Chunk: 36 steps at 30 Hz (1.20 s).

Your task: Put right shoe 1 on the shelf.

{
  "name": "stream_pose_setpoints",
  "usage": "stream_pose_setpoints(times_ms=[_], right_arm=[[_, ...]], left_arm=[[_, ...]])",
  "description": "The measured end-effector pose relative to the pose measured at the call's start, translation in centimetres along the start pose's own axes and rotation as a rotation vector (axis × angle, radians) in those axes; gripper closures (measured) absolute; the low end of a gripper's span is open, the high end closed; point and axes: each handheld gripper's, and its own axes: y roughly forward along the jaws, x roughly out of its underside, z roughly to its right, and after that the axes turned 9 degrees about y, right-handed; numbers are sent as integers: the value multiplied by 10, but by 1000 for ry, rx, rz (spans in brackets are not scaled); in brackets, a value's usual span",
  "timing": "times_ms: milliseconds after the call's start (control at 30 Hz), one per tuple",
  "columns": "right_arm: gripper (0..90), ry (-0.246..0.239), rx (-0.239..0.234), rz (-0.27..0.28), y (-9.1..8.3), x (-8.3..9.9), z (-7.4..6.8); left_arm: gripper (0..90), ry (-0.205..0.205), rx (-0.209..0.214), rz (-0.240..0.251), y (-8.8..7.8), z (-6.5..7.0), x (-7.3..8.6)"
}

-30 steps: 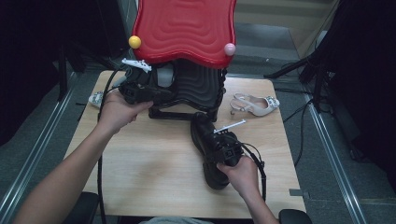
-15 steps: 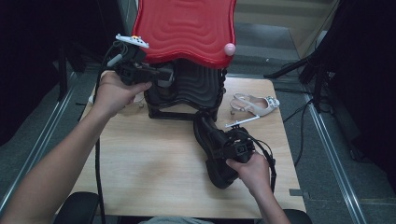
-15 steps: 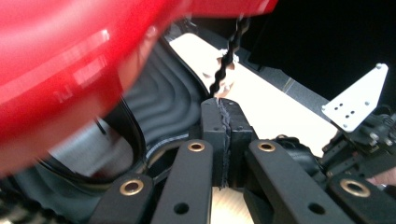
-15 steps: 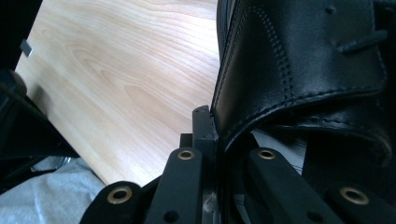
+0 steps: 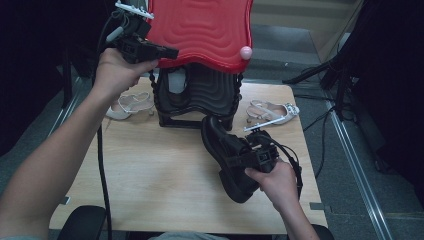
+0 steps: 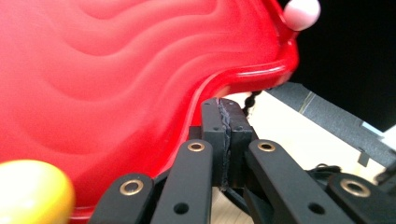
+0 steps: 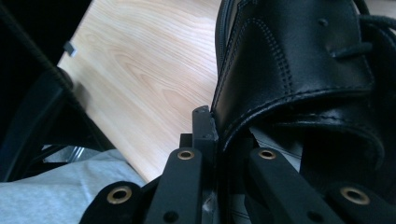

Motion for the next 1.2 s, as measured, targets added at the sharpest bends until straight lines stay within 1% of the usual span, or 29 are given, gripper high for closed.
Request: stream_pose_setpoints(times_ms=[33, 67, 100, 167, 200, 233, 400, 467, 500, 533, 567, 633, 700, 767, 800, 833, 867, 900, 1033, 1100, 1133, 1200], right_arm=[[874, -15, -6, 7, -4, -2, -4], [875, -18, -4, 11, -6, -3, -6], [875, -34, -4, 21, -10, -5, -10], [875, -45, -12, 37, -16, -9, -15], [875, -44, -17, 42, -19, -11, -17], [875, -49, -24, 57, -22, -16, -19], [875, -79, -12, 102, -27, -33, -28], [875, -76, -15, 120, -25, -41, -28], [874, -72, -9, 129, -24, -45, -28], [874, -75, -5, 137, -21, -49, -28], [874, -75, 7, 144, -19, -52, -28], [873, -79, 21, 156, -12, -60, -27], [873, -85, 21, 164, -7, -67, -24], [873, -78, 22, 173, -2, -72, -23], [873, -77, 24, 177, 0, -74, -22], [873, -86, 37, 191, 1, -76, -23], [873, -85, 44, 195, 2, -78, -23], [873, -85, 59, 205, 3, -80, -23], [872, -88, 111, 244, 6, -85, -24], [872, -86, 129, 263, 8, -87, -25], [872, -87, 139, 271, 9, -87, -25], [872, -77, 160, 290, 12, -89, -25]], left_arm=[[900, -7, -3, 2, 0, -1, -1], [900, -5, -6, 0, 0, -4, -2], [900, -7, -13, -2, 0, -4, -2], [900, -7, -18, -6, 0, -7, -3], [900, -11, -29, -7, 1, -9, -4], [900, -14, -29, -5, 1, -10, -3], [900, -20, -47, -26, 8, -15, -1], [900, -16, -52, -19, 9, -16, -1], [900, -14, -55, -16, 10, -16, -1], [900, -13, -53, -20, 11, -16, -1], [900, -10, -61, -23, 12, -16, -1], [900, -16, -60, -31, 14, -17, 0], [900, -8, -61, -40, 17, -18, 0], [900, -1, -62, -43, 19, -18, 0], [900, 2, -64, -55, 20, -17, 0], [900, 12, -70, -62, 21, -16, 0], [900, 16, -77, -63, 22, -15, 0], [900, 15, -73, -62, 23, -16, 0], [900, 7, -65, -50, 23, -16, 1], [900, 4, -62, -46, 24, -16, 1], [900, -8, -55, -45, 24, -17, 1], [900, -11, -51, -38, 25, -17, 1]])
